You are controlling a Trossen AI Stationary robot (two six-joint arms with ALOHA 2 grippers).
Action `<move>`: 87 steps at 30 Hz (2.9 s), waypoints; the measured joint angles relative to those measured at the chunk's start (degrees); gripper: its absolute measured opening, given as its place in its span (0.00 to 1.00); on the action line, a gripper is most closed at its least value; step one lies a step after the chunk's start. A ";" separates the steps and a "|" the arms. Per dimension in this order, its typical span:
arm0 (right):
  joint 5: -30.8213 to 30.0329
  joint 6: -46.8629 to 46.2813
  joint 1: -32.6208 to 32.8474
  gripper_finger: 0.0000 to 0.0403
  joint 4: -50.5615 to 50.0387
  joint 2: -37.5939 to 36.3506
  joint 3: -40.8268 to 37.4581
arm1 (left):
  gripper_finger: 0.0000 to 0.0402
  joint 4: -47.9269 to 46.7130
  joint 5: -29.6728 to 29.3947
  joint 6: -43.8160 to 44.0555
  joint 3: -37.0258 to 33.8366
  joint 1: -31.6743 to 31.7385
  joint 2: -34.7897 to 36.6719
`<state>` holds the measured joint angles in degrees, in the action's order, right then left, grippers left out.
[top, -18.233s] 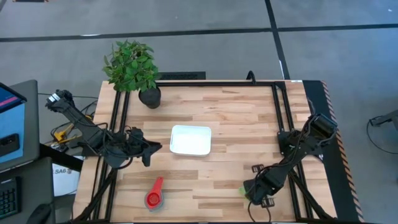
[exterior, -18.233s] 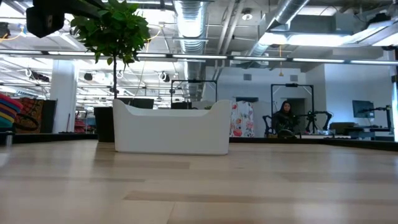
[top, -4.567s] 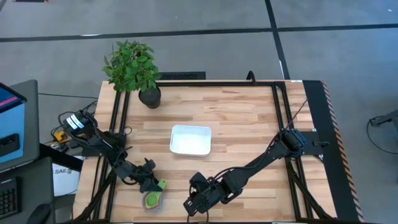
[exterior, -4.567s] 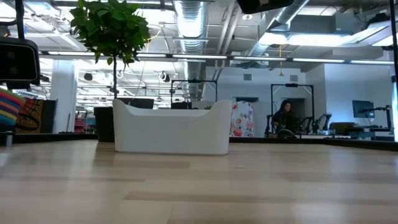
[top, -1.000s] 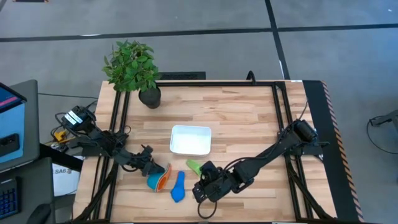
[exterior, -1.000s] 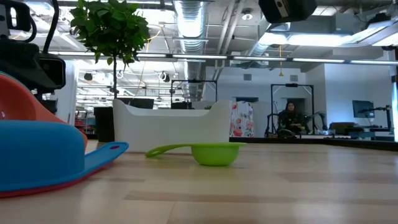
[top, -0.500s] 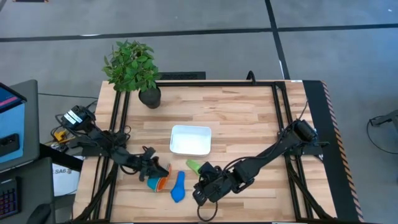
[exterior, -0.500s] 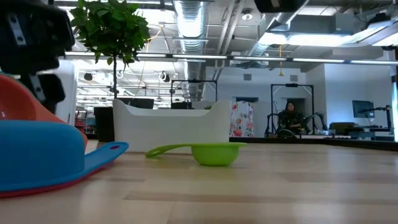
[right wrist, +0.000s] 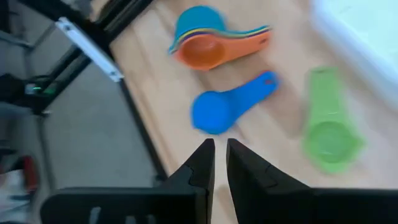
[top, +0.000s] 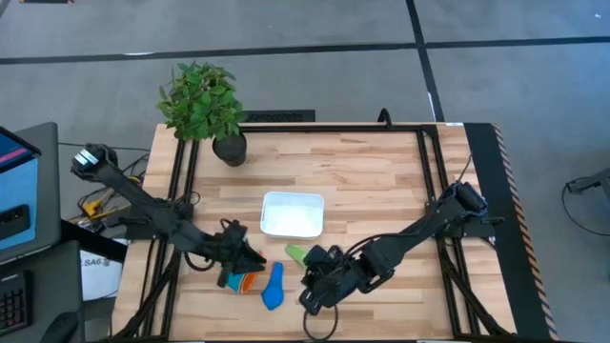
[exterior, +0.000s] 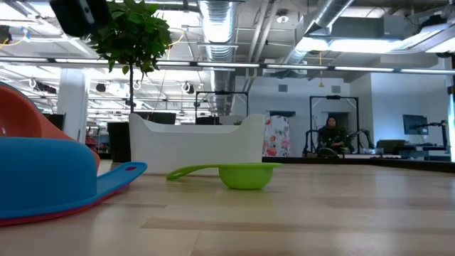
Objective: Nest measuring cups in basket
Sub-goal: Stack the blue measuring cup into the orange measuring cup
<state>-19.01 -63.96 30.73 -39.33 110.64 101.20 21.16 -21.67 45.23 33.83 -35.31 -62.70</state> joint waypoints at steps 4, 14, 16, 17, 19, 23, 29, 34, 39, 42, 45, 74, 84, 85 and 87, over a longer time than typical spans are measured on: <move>-6.77 -2.02 1.54 0.16 -13.03 -3.33 -0.29 | 0.28 -33.98 -8.09 4.14 14.59 -2.54 -0.39; -16.78 -19.47 6.94 0.16 -28.18 -15.47 -13.33 | 0.54 -57.84 -5.10 13.13 31.27 -3.38 -22.39; -16.88 -21.05 7.80 0.16 -26.95 -17.21 -16.42 | 0.60 -65.17 -2.60 14.64 35.82 -2.50 -27.19; -16.94 -21.51 8.08 0.16 -26.26 -17.95 -17.76 | 0.62 -68.87 -1.50 15.16 38.41 -2.10 -29.51; -16.86 -21.59 8.56 0.16 -25.06 -19.27 -20.36 | 0.65 -77.60 0.78 16.23 44.03 -1.05 -33.94; -16.50 -21.55 9.11 0.16 -23.44 -21.33 -23.92 | 0.67 -90.43 8.18 16.70 53.48 1.27 -42.42; -16.08 -18.68 9.07 0.16 -22.66 -23.89 -26.70 | 0.67 -95.53 16.57 13.88 61.16 2.78 -52.44; -16.10 -16.04 9.06 0.16 -22.82 -25.38 -27.68 | 0.67 -97.99 17.89 15.09 63.88 3.19 -56.23; -16.32 -13.11 9.00 0.16 -22.93 -26.05 -27.66 | 0.67 -103.15 16.77 17.94 63.88 3.63 -56.52; -16.32 -12.03 9.00 0.16 -23.14 -26.05 -27.66 | 0.67 -106.37 16.68 18.52 63.88 3.85 -56.52; -16.11 -11.01 9.00 0.16 -23.36 -26.06 -27.66 | 0.67 -106.39 16.76 18.21 63.65 3.83 -56.52; -14.20 -10.60 9.00 0.16 -25.01 -26.05 -27.61 | 0.06 -106.04 13.77 20.56 59.75 1.07 -56.41; -10.87 -11.06 9.02 0.16 -24.69 -26.05 -27.61 | 0.23 -105.03 9.02 28.85 59.73 -1.32 -56.41; -10.60 -11.17 9.02 0.16 -24.59 -26.05 -27.61 | 0.23 -104.96 8.94 29.68 59.73 -1.77 -56.41; -9.92 -11.69 9.02 0.16 -24.07 -26.05 -27.61 | 0.23 -104.67 8.96 31.53 59.73 -2.66 -56.41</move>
<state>-28.92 -75.65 39.75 -63.40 84.60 73.59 -83.51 -12.71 76.77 93.56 -37.97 -119.11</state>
